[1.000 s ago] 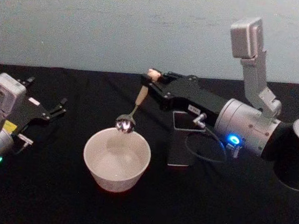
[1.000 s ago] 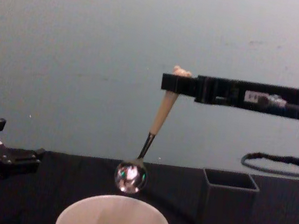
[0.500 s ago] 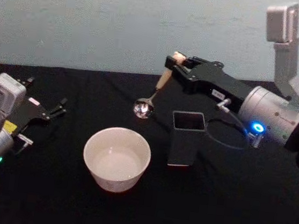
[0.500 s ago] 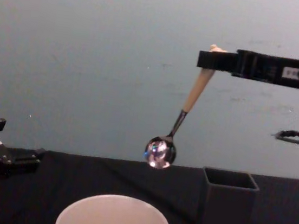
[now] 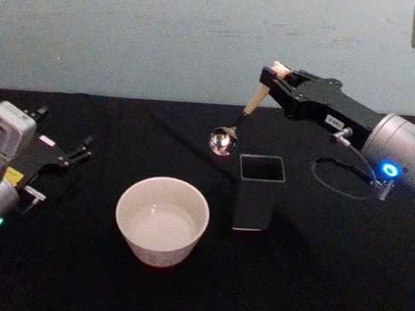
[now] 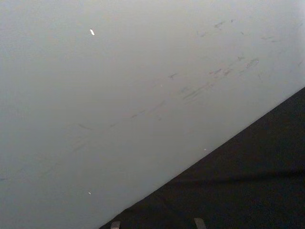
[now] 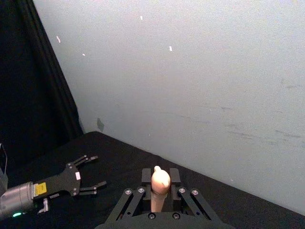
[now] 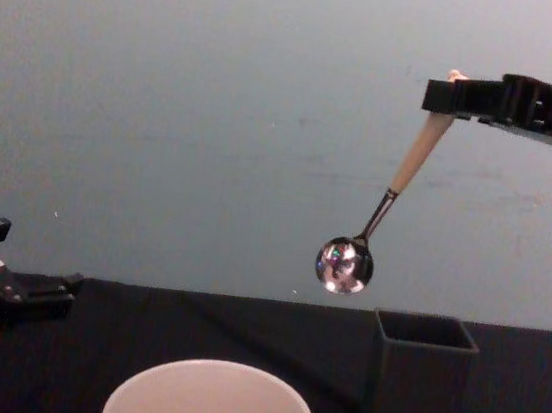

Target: Pick up the stirring spoon with one hand, stir inside the cup, then place it back in its original position.

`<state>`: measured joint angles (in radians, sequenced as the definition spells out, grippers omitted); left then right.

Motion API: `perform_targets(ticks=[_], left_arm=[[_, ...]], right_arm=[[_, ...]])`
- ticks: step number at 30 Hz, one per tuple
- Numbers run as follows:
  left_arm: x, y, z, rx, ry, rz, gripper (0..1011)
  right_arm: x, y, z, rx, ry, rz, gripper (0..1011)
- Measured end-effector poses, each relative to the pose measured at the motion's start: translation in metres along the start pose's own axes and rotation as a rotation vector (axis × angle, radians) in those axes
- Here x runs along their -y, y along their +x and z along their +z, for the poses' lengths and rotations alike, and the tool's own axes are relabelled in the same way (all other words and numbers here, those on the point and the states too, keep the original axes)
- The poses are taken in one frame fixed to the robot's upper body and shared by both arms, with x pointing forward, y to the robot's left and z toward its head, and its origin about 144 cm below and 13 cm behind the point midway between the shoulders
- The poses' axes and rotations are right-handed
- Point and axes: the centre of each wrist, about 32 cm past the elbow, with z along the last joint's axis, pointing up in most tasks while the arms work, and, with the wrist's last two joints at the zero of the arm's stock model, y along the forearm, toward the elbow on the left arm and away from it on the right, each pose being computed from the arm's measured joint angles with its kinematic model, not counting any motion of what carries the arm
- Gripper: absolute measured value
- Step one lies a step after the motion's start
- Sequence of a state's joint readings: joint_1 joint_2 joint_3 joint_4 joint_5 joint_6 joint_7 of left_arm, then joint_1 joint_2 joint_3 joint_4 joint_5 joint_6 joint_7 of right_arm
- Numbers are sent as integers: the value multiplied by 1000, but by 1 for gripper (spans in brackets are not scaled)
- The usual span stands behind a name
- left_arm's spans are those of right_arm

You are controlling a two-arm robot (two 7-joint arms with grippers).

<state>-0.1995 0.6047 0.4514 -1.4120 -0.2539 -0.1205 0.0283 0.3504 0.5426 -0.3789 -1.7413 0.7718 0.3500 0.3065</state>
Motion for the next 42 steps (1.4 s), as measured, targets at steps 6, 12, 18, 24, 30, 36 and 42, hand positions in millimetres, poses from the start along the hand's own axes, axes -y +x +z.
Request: perform_targets(ticks=[6,12,18,24,30,36,42], left_arm=[[0,0,0,0,0,0,1001],[0,0,0,0,0,0,1001],[0,0,0,0,0,0,1001],[0,0,0,0,0,0,1001],[0,0,0,0,0,0,1001],[0,0,0,0,0,0,1001],[0,0,0,0,0,0,1001]], right_arm=[[7,6,1,-9,-8,-17,218],[16,13,2,-25,-11,-31,218],[25,18,3,-38,-10,-40,221],[32,22,3,-38,-9,-45,218],[38,24,1,-28,-17,-46,218],[38,25,-4,-23,-37,-49,218],[35,26,-11,-12,-62,-60,218]])
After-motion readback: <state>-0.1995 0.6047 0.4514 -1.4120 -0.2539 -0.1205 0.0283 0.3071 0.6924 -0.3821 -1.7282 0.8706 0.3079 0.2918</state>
